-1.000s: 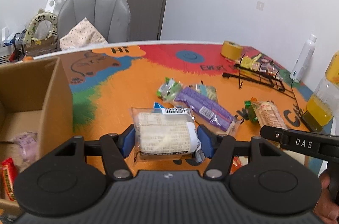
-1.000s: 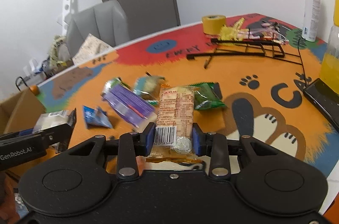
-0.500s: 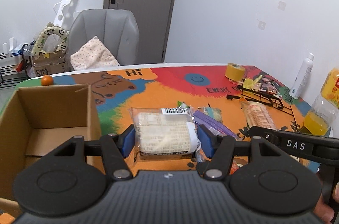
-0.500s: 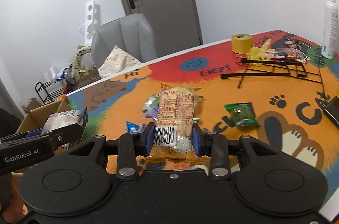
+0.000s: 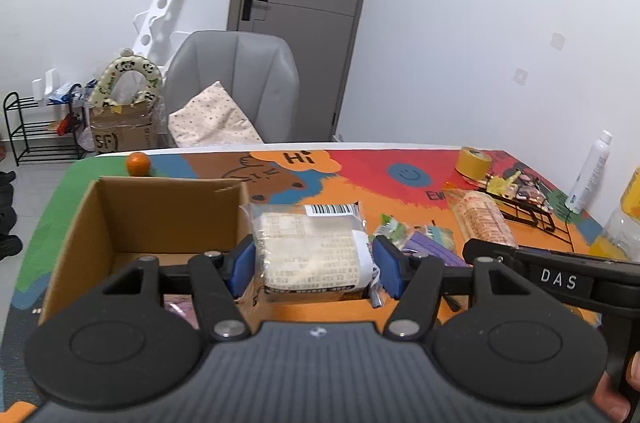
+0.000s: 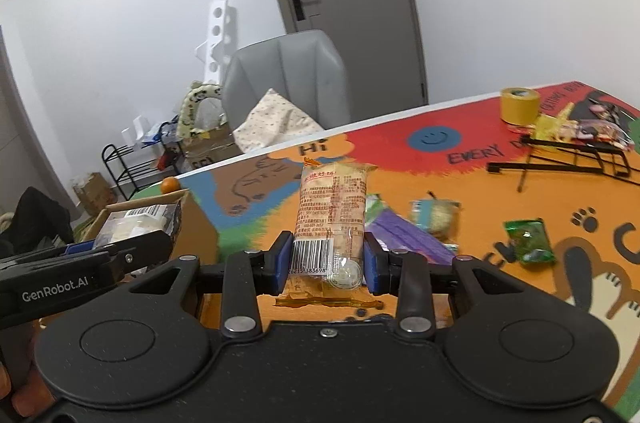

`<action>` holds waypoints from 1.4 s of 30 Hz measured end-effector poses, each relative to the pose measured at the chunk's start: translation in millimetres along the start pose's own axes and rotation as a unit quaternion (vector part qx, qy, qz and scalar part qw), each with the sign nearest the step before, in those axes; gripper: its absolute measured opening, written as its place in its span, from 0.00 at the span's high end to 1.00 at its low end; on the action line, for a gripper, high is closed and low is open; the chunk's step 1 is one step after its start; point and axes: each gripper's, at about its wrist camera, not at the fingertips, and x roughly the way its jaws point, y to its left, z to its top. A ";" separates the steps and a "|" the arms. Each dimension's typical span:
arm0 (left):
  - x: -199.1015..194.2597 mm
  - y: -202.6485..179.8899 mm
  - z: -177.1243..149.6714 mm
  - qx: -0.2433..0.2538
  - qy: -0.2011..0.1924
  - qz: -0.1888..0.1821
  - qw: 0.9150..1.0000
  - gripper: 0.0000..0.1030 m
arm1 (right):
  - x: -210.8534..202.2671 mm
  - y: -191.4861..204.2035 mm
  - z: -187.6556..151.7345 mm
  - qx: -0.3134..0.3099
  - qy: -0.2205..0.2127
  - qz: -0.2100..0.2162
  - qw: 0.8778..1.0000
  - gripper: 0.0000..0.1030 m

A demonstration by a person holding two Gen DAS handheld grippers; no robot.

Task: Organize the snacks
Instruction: 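Carry the bread pack and biscuit pack in both grippers over the cardboard box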

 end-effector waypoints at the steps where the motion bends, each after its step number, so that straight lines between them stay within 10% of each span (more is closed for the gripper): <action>1: -1.7 4.4 0.0 -0.002 0.000 0.002 1.000 0.41 | 0.9 3.9 0.3 -0.002 0.000 0.005 1.000 0.67; 42: -20.5 119.8 -1.8 -0.068 0.005 0.066 0.995 0.36 | 47.4 127.2 3.4 -0.072 0.036 0.092 0.993 0.67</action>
